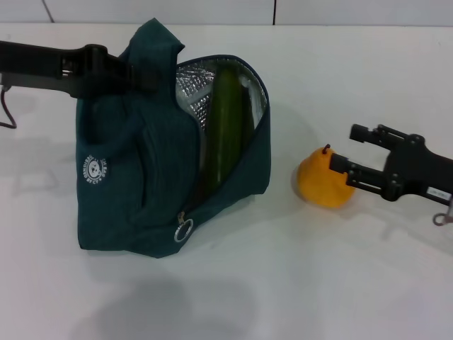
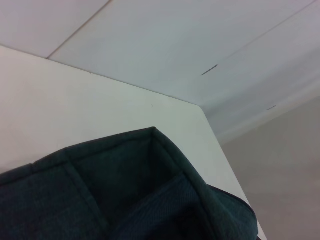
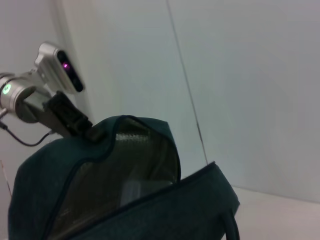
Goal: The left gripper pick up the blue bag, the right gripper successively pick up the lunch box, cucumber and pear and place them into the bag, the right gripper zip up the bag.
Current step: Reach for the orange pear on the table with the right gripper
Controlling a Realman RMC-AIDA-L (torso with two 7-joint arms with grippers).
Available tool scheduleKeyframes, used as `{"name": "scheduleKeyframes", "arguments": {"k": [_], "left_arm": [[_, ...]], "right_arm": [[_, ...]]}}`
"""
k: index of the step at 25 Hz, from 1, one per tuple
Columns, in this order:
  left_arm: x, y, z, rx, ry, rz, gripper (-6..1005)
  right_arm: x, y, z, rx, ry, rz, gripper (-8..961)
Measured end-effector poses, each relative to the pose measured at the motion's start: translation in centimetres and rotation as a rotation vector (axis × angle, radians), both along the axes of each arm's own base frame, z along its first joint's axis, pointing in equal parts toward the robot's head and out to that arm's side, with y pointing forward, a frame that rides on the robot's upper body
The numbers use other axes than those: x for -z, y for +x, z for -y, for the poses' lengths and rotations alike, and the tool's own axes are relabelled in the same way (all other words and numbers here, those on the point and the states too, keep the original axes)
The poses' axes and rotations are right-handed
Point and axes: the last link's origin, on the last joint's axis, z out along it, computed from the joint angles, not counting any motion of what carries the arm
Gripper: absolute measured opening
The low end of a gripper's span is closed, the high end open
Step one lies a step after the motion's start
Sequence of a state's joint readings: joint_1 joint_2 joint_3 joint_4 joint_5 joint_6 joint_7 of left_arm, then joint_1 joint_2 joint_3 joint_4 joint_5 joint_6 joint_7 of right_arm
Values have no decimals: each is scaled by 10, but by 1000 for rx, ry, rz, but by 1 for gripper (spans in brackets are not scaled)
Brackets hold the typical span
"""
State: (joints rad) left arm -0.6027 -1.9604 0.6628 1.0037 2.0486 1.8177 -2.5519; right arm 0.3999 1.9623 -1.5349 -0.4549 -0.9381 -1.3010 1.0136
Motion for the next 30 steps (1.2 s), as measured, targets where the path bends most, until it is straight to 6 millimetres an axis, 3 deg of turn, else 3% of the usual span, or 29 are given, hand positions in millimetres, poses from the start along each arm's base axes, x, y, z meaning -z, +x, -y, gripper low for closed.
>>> {"name": "scheduleKeyframes", "arguments": {"k": [14,24,27,30], "left_arm": [[-2,-1,0,-1,4,-6,41],[-3,0,-1,0,4,-7,41],[-3,0,-1,2,2,-8,41],[-3,1,-2,4,2,-9,41]], "right_arm": [[23,-19,-17,-90,51,111,719],[24,-17,-17,-91,49,124,297],[24,-17,-17,-88,51,126,96],[24,-16,-17,-85,53,128,59]]}}
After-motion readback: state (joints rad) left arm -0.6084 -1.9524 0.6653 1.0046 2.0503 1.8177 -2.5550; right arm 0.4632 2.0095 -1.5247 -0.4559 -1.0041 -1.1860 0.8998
